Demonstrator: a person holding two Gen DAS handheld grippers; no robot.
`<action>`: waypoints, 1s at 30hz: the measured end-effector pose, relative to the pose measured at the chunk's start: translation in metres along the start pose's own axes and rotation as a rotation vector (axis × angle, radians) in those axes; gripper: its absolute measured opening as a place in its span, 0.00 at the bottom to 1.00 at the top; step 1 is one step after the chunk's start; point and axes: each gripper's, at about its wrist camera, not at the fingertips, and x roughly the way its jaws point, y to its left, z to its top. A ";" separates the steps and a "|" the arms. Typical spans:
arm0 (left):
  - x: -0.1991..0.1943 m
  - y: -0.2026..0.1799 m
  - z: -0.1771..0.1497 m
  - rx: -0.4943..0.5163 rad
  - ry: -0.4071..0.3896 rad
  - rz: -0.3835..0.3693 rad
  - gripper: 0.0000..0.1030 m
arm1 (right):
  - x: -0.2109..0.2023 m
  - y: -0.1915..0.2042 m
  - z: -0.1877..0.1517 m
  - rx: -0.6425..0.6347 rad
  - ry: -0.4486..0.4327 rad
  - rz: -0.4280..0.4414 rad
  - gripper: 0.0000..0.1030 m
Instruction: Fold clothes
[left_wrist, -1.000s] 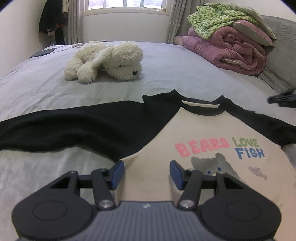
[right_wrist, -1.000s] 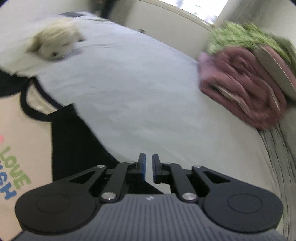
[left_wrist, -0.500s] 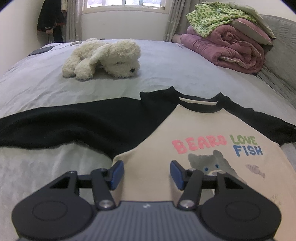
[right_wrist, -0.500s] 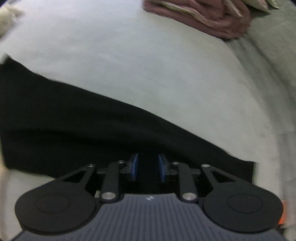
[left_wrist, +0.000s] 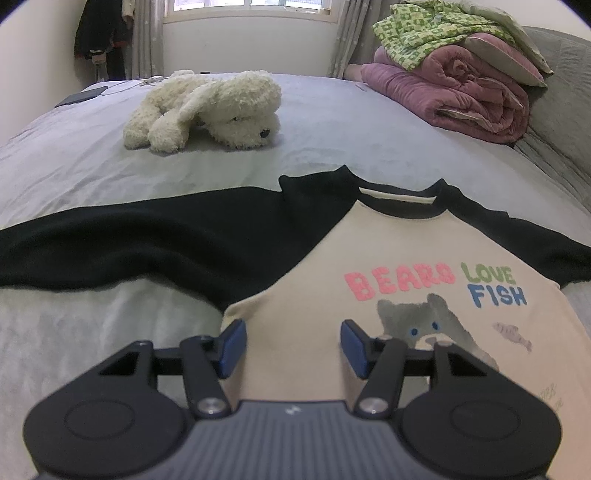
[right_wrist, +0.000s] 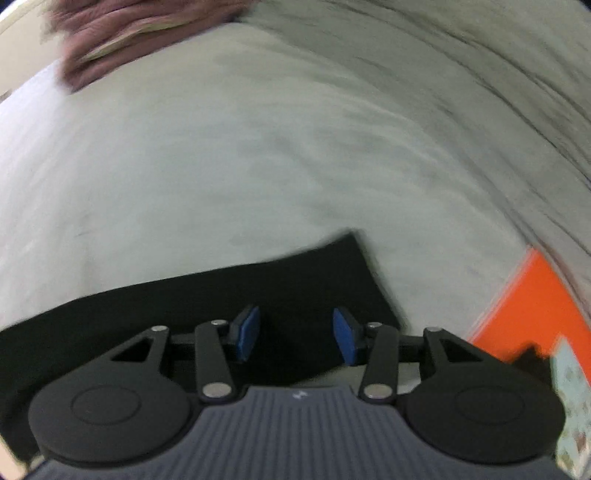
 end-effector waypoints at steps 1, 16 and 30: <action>0.000 0.000 0.000 0.000 0.001 0.000 0.57 | 0.001 -0.009 0.000 0.027 0.002 -0.028 0.45; 0.002 0.001 -0.001 -0.003 0.013 -0.001 0.57 | 0.006 -0.022 -0.007 0.099 -0.111 0.018 0.10; -0.010 0.025 0.014 -0.104 0.013 0.025 0.57 | -0.160 0.096 -0.034 -0.127 -0.584 0.351 0.10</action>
